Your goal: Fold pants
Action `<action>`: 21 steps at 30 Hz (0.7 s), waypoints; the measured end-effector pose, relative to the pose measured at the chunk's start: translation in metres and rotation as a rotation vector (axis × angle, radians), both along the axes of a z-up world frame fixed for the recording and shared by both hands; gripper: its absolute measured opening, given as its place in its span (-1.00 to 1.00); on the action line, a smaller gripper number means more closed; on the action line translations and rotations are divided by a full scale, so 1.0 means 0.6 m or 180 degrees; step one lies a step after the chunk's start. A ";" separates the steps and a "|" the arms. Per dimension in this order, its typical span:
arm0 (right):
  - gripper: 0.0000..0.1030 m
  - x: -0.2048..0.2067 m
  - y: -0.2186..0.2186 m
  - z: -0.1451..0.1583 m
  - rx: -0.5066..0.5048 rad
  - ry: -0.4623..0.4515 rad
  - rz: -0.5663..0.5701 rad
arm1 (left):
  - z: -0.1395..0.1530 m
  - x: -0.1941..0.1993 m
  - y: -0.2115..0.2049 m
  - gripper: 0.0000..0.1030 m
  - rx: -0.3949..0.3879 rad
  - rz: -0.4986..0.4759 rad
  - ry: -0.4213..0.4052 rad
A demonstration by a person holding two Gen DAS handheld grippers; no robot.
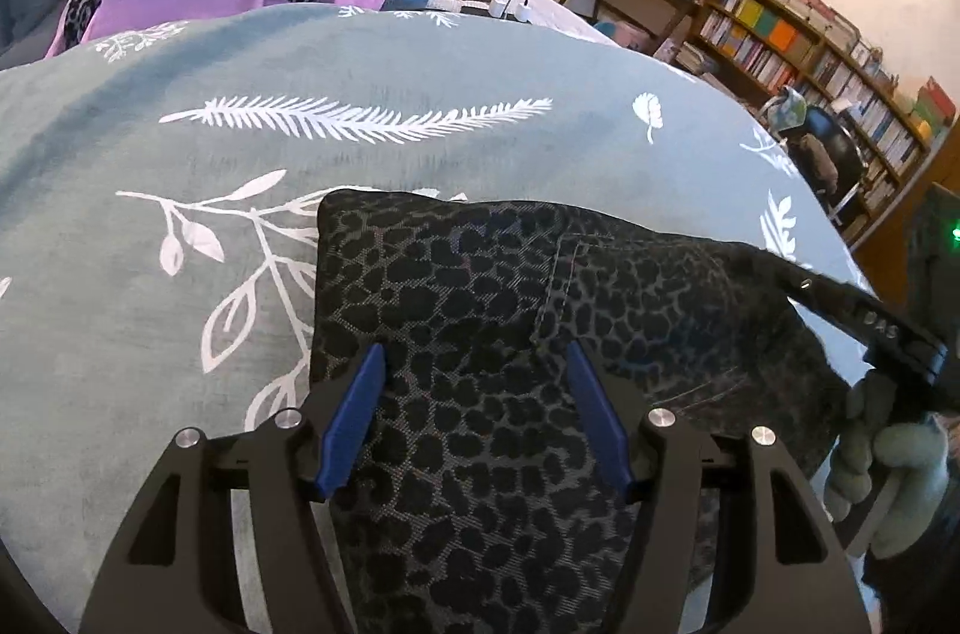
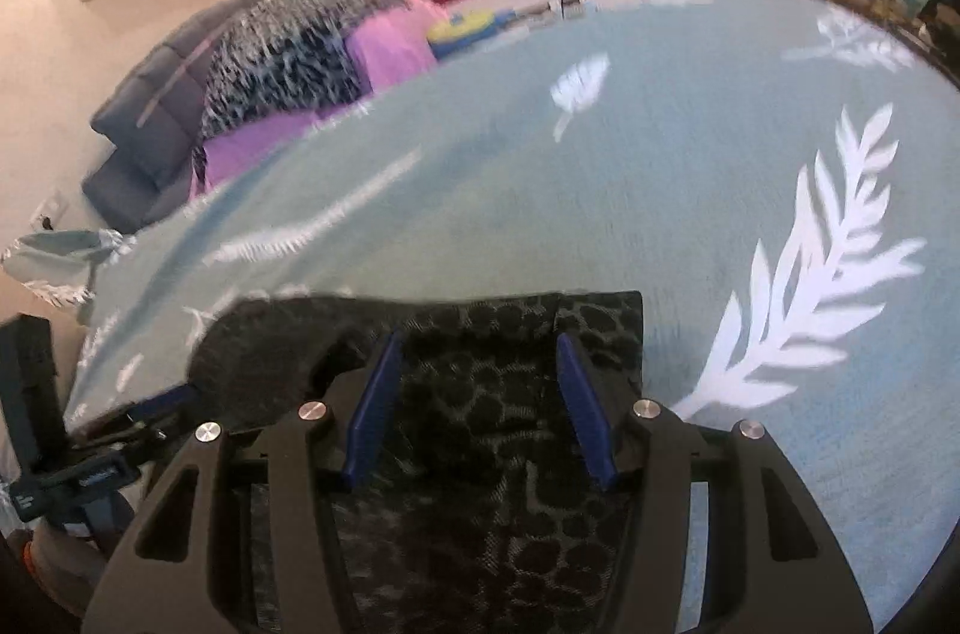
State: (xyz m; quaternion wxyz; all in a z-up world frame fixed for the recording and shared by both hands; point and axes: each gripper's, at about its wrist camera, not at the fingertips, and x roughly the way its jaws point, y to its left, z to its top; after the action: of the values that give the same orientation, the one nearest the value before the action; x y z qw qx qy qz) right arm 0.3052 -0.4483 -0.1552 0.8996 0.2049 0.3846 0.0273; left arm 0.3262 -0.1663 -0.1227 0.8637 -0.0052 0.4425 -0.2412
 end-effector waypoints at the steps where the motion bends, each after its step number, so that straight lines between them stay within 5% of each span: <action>1: 0.07 0.001 -0.001 -0.005 0.0006 -0.0027 -0.0002 | -0.002 -0.001 -0.003 0.24 0.0034 -0.0020 -0.0029; 9: 0.07 -0.029 0.006 0.016 -0.0174 -0.0101 -0.0017 | 0.008 -0.010 -0.015 0.34 0.0206 -0.0029 -0.0063; 15: 0.27 -0.101 0.022 0.074 -0.0379 -0.0343 -0.0074 | 0.042 -0.045 -0.007 0.65 0.0266 0.0069 -0.0200; 21: 0.40 -0.158 0.032 0.080 -0.0440 -0.0179 -0.0134 | 0.067 -0.095 -0.003 0.82 0.0334 0.0043 -0.0283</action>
State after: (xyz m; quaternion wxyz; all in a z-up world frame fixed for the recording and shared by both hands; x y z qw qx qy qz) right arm 0.2102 -0.4292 -0.1073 0.9224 0.1495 0.3558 -0.0125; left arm 0.2690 -0.1678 -0.0828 0.8832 0.0479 0.4157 -0.2118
